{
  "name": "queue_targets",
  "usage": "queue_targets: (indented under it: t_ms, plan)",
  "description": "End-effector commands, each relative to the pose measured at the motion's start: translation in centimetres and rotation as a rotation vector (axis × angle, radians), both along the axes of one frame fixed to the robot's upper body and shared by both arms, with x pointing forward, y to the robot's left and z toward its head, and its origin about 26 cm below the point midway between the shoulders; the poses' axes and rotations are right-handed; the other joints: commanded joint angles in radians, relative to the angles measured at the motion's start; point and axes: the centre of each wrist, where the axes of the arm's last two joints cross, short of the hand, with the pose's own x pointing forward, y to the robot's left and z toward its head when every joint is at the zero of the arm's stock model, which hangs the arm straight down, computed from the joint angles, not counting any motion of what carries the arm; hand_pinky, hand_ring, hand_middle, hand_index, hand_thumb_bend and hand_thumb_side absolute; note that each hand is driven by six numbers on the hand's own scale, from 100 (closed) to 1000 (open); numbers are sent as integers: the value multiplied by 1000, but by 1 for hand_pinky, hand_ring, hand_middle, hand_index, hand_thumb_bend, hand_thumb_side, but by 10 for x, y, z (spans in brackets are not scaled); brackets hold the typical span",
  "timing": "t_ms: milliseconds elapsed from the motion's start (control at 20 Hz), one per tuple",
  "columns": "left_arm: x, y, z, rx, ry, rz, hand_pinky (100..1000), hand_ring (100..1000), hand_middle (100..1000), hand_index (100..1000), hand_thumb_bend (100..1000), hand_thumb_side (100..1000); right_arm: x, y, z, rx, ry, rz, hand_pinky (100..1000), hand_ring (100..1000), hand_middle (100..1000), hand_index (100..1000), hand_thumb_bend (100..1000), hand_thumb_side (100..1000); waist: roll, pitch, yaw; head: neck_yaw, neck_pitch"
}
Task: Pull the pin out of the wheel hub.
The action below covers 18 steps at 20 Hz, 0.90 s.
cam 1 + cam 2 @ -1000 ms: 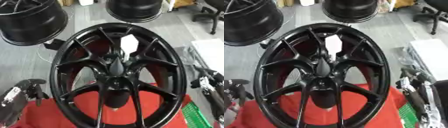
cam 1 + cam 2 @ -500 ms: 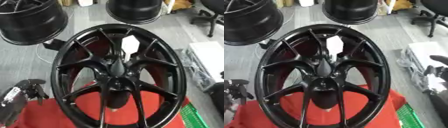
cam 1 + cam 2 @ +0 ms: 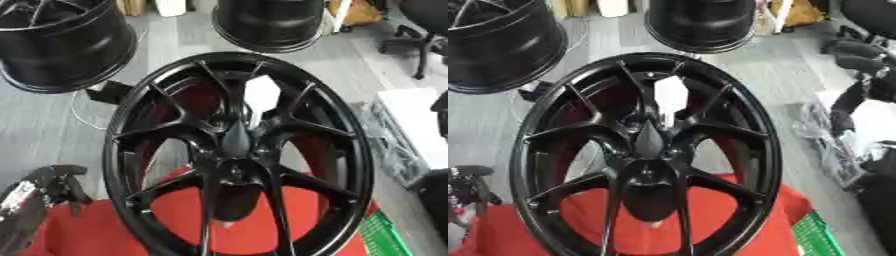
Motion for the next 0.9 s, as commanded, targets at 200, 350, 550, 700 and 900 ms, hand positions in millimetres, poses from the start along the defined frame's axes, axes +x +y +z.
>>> queue_targets:
  t_ms: [200,350,550,700,900]
  plan:
    - [-1,0,4,20,-19,-23,610,377,461,766,100,922,8,36,44,-171,63,95,473,549,1000,949,100,247,1,-26,20,-22,6]
    - [-2,-1,2,18,-15,-31,611,378,462,766,100,920,20,51,52,-184,97,114,458,537,1000,953,100,242,6,-33,28,-31,15]
    - [-2,-1,0,17,-13,-42,611,378,462,766,100,919,45,63,55,-216,133,119,447,529,1000,958,100,233,10,-40,35,-45,23]
    - [-2,-2,0,17,-11,-51,611,378,463,766,100,919,61,69,54,-229,157,124,440,523,1000,965,100,227,12,-43,41,-52,27]
    - [-1,-3,-1,18,-12,-63,610,378,463,766,100,917,79,72,52,-266,195,118,426,508,1000,971,100,213,13,-47,54,-63,32]
